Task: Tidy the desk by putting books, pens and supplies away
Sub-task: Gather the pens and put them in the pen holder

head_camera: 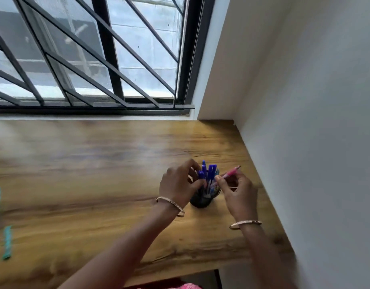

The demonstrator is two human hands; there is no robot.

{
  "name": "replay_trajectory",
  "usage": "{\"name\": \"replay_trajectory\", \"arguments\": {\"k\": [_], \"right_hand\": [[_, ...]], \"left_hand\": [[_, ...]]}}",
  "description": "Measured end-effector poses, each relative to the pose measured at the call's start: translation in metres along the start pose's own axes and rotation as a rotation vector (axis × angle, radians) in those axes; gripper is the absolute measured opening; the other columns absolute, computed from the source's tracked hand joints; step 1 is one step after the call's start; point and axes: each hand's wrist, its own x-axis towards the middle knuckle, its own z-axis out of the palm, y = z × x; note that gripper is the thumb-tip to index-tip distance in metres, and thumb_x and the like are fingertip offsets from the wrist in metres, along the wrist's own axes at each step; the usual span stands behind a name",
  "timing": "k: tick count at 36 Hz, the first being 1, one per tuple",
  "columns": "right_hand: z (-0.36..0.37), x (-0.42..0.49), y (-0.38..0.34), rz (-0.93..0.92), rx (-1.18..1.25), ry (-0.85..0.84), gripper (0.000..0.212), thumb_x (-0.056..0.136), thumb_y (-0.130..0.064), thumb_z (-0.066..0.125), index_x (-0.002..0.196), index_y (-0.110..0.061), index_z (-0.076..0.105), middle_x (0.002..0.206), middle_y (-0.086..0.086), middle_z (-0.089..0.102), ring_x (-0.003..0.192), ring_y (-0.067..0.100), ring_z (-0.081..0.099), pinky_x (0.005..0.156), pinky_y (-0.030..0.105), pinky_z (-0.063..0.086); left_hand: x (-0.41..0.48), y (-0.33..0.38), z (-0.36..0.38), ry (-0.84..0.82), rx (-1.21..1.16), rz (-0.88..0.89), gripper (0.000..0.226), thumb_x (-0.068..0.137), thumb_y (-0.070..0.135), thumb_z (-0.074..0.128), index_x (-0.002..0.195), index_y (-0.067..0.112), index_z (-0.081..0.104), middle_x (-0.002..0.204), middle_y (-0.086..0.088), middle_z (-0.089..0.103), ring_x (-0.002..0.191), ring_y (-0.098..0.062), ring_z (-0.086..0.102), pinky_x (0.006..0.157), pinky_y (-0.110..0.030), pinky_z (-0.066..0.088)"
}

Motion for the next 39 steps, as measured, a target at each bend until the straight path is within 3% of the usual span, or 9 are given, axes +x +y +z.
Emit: {"name": "replay_trajectory", "arguments": {"k": [7,11,15,21,25,29,32,36,39], "right_hand": [[0.017,0.013,0.013,-0.159,-0.377,-0.176,0.019,0.086,-0.040,0.067,0.088,-0.020,0.067,0.080,-0.007,0.060,0.073,0.008,0.052,0.056,0.008,0.028],[0.021,0.018,0.014,-0.148,-0.509,-0.280,0.024,0.087,-0.042,0.065,0.094,-0.019,0.067,0.087,-0.008,0.050,0.084,0.008,0.046,0.070,0.018,0.034],[0.022,0.021,0.011,-0.143,-0.549,-0.343,0.028,0.083,-0.046,0.068,0.092,-0.020,0.068,0.092,-0.006,0.053,0.086,0.009,0.047,0.073,0.020,0.038],[0.004,0.017,0.013,-0.157,-0.284,-0.088,0.030,0.074,-0.047,0.077,0.083,-0.022,0.062,0.075,-0.010,0.053,0.063,0.000,0.046,0.054,0.010,0.031],[-0.001,0.010,0.028,0.048,0.043,-0.025,0.045,0.073,-0.051,0.075,0.103,-0.021,0.061,0.090,-0.005,0.062,0.075,0.006,0.060,0.062,0.020,0.052],[0.003,0.002,0.051,0.298,0.274,-0.243,0.064,0.072,-0.064,0.069,0.121,-0.024,0.058,0.110,-0.007,0.065,0.100,0.008,0.064,0.085,0.036,0.059],[0.006,-0.004,0.058,0.264,0.334,-0.438,0.061,0.073,-0.056,0.074,0.126,-0.028,0.059,0.117,-0.009,0.068,0.109,0.006,0.064,0.092,0.029,0.055],[-0.001,-0.007,0.062,0.223,0.317,-0.427,0.060,0.074,-0.045,0.078,0.128,-0.028,0.059,0.116,-0.010,0.069,0.109,0.002,0.064,0.091,0.024,0.053],[-0.017,-0.008,0.071,0.259,0.317,-0.401,0.063,0.068,-0.053,0.079,0.124,-0.029,0.062,0.114,-0.011,0.071,0.110,0.005,0.064,0.095,0.032,0.053]], "left_hand": [[-0.007,-0.006,0.015,0.128,0.076,-0.008,0.049,0.066,0.043,0.082,0.102,0.034,0.051,0.072,0.013,0.065,0.063,-0.008,0.064,0.061,-0.033,0.055],[-0.013,-0.015,0.016,0.222,-0.071,-0.093,0.058,0.060,0.038,0.087,0.106,0.028,0.052,0.074,0.010,0.062,0.055,-0.004,0.062,0.058,-0.028,0.054],[-0.017,-0.030,0.022,0.171,-0.183,-0.184,0.074,0.054,0.041,0.089,0.114,0.026,0.049,0.092,0.007,0.059,0.069,-0.007,0.063,0.063,-0.029,0.056],[-0.026,-0.049,0.038,-0.227,-0.207,-0.299,0.105,0.053,0.034,0.092,0.140,0.031,0.033,0.136,0.001,0.046,0.111,-0.012,0.054,0.088,-0.030,0.052],[-0.028,-0.052,0.054,-0.294,-0.183,-0.284,0.099,0.060,0.028,0.089,0.142,0.035,0.033,0.139,0.002,0.052,0.119,-0.012,0.055,0.099,-0.033,0.049],[-0.026,-0.050,0.065,-0.221,-0.181,-0.268,0.080,0.068,0.027,0.085,0.136,0.032,0.043,0.132,0.004,0.061,0.110,-0.011,0.063,0.091,-0.026,0.053],[-0.024,-0.049,0.071,-0.190,-0.173,-0.250,0.075,0.069,0.029,0.084,0.134,0.032,0.046,0.128,0.005,0.064,0.103,-0.010,0.067,0.086,-0.024,0.055],[-0.022,-0.042,0.081,-0.199,-0.174,-0.239,0.076,0.066,0.032,0.086,0.132,0.033,0.049,0.126,0.005,0.065,0.103,-0.009,0.068,0.086,-0.031,0.058],[-0.022,-0.032,0.093,-0.232,-0.196,-0.231,0.077,0.065,0.030,0.086,0.132,0.036,0.048,0.126,0.005,0.065,0.104,-0.010,0.067,0.087,-0.032,0.058]]}}
